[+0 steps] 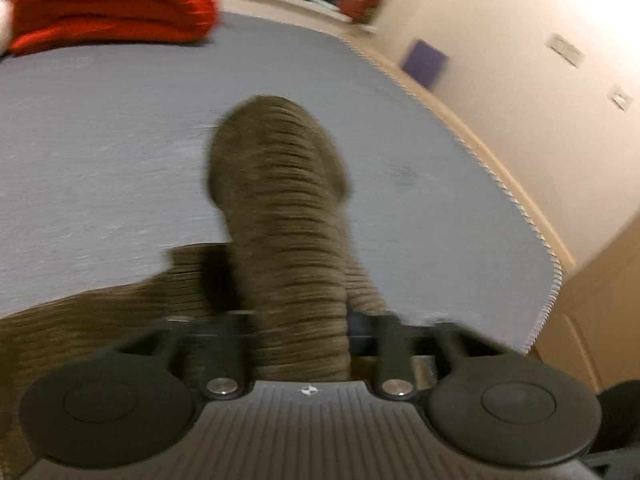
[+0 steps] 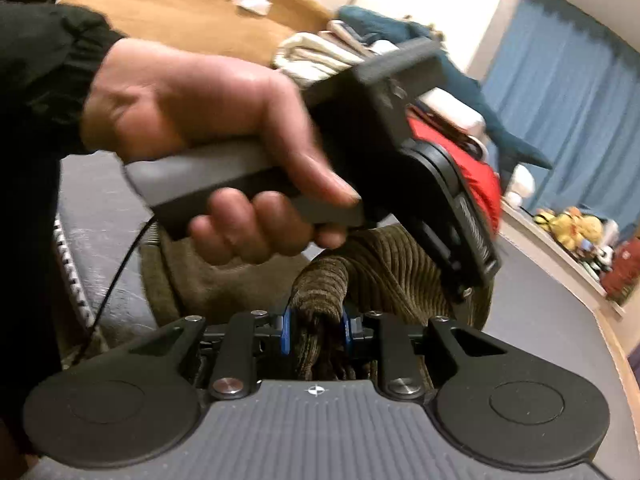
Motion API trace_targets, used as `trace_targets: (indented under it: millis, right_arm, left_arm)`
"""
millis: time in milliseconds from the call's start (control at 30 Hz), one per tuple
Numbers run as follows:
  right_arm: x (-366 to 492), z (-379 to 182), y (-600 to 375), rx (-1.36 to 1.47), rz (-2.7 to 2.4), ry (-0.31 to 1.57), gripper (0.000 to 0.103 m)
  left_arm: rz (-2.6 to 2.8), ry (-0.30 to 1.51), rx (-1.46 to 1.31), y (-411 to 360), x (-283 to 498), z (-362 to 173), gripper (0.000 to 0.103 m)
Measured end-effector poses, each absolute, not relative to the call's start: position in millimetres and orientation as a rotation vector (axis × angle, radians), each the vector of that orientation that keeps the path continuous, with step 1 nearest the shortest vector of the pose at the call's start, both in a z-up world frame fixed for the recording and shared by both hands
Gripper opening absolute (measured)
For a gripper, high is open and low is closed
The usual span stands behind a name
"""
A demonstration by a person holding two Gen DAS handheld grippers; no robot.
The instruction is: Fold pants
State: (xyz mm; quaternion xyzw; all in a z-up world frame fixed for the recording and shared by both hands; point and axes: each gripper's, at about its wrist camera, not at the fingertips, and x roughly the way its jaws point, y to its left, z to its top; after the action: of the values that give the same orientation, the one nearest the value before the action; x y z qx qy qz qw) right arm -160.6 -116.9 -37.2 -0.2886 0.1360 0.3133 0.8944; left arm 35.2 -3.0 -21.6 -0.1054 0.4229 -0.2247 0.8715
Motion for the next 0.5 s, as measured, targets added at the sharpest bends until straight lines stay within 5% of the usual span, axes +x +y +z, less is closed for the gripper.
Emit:
trace_targets:
  millis: [200, 367, 500]
  right_arm:
    - [-152.6, -18.9, -93.4, -0.544, 0.723, 0.311, 0.031]
    - [-135.4, 17.8, -97.4, -0.257, 0.874, 0.353, 0.062]
    - [-107.5, 31.6, -113.5, -0.129, 0.789, 0.341, 0.069]
  left_arm:
    - [-0.438, 0.866, -0.293, 48.9, 35.8, -17.3, 0.019]
    - [-0.326, 0.866, -0.359, 106.8, 27.4, -16.3, 0.018]
    - [-0.233, 0.882, -0.381, 161.0, 19.1, -20.6, 0.019]
